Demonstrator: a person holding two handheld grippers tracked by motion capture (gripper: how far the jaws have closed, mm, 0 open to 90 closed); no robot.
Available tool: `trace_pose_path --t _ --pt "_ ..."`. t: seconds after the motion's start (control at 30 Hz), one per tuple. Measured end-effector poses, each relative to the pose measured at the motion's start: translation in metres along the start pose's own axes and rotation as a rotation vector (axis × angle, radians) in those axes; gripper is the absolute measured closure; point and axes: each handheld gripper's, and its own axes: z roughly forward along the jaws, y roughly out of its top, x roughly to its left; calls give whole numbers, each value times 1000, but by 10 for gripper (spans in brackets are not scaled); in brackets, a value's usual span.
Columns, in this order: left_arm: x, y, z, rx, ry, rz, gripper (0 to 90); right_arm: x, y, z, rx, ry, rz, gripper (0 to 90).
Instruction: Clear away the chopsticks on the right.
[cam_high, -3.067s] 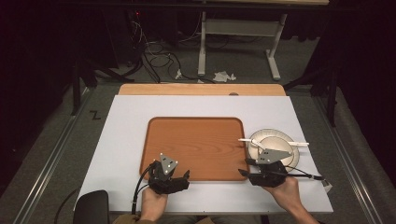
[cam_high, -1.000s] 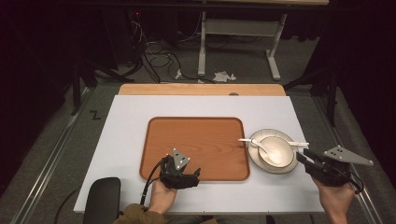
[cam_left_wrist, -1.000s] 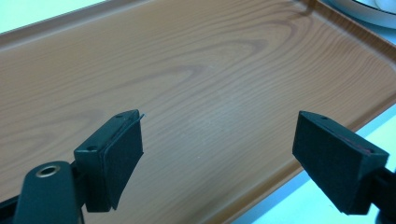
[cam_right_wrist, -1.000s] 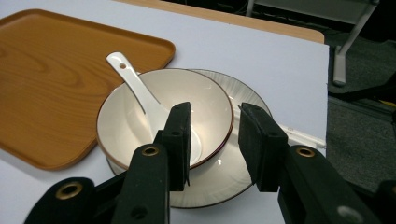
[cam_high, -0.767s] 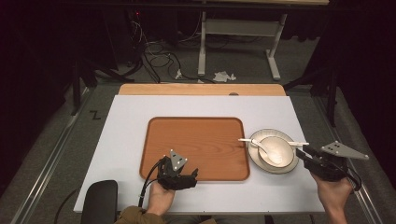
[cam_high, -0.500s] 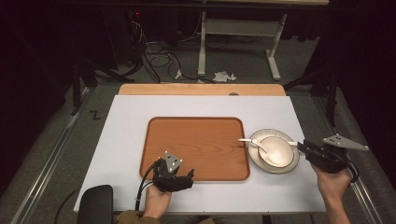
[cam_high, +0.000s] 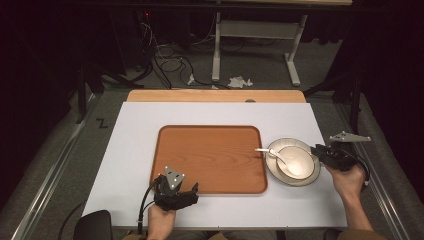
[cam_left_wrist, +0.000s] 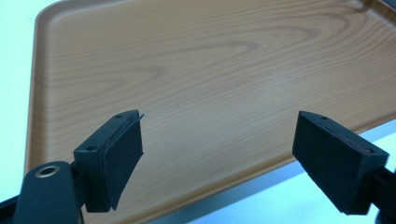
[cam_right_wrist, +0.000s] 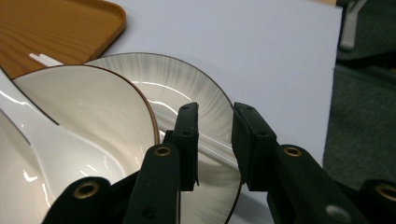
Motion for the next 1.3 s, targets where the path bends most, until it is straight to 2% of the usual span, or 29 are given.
trace_pose_path --t 0.07,0.17,0.23,0.5,0.73,1.13,1.3 --pt "1 -1 -1 -4 3 -7 164 -5 0 6 31 -3 15 728" --pt "2 -2 -3 -2 13 -15 164 -8 2 8 46 0 28 728" --pt "3 -3 -3 1 13 -14 164 -9 3 9 48 1 28 727" --pt "4 -4 -5 -1 20 -19 164 -8 6 20 120 -5 4 708" --pt "3 -4 -4 2 20 -20 164 -15 5 24 116 19 24 704" --pt "3 -5 -4 8 22 -17 164 -12 9 31 145 19 -10 718" --pt "3 -5 -4 6 22 -19 164 -11 10 31 145 25 -20 756"
